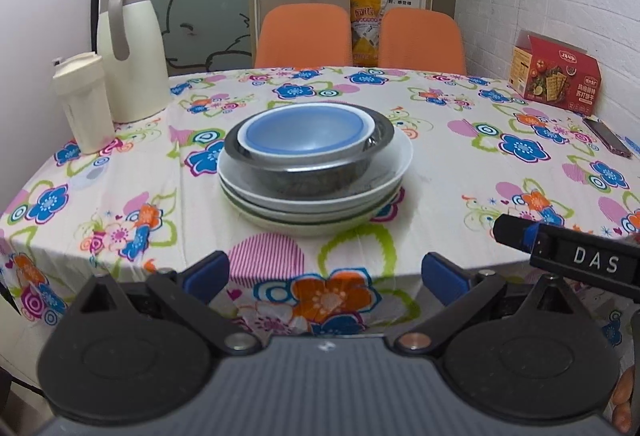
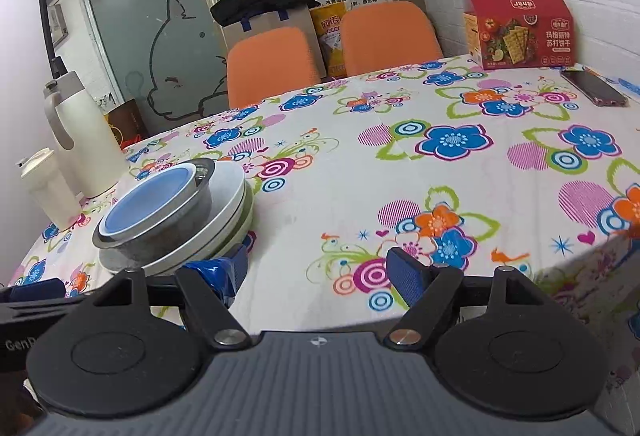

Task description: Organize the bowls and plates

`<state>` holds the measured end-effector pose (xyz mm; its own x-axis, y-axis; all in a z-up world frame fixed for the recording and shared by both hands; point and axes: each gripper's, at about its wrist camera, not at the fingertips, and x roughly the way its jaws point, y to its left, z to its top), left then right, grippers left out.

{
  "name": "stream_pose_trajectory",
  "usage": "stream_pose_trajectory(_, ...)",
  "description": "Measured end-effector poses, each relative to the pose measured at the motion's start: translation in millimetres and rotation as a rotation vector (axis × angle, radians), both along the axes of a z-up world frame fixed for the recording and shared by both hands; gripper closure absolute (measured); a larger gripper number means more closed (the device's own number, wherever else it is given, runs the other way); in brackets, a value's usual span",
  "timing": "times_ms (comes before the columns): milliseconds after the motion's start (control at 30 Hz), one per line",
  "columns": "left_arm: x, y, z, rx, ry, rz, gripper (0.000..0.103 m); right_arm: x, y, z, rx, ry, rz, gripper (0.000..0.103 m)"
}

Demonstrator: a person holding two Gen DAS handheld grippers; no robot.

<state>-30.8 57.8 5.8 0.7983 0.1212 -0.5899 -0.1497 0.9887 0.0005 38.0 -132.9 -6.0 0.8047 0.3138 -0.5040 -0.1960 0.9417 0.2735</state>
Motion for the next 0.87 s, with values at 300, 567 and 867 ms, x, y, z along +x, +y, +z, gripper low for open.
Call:
stream_pose_trajectory(300,-49.9,-22.0,4.2,0.021,-0.06,-0.034,0.001,-46.9,-18.2,3.0,0.02,-0.037,-0.017,0.04)
stream_pose_trajectory(567,-58.9,-24.4,3.7,0.037,-0.08,-0.044,0.001,-67.4,-30.2,5.5,-0.027,-0.093,-0.081,0.04)
stream_pose_trajectory(867,-61.4,-18.6,2.3,0.007,-0.084,-0.047,0.001,-64.3,-30.8,-1.1,-0.027,-0.069,-0.069,0.04)
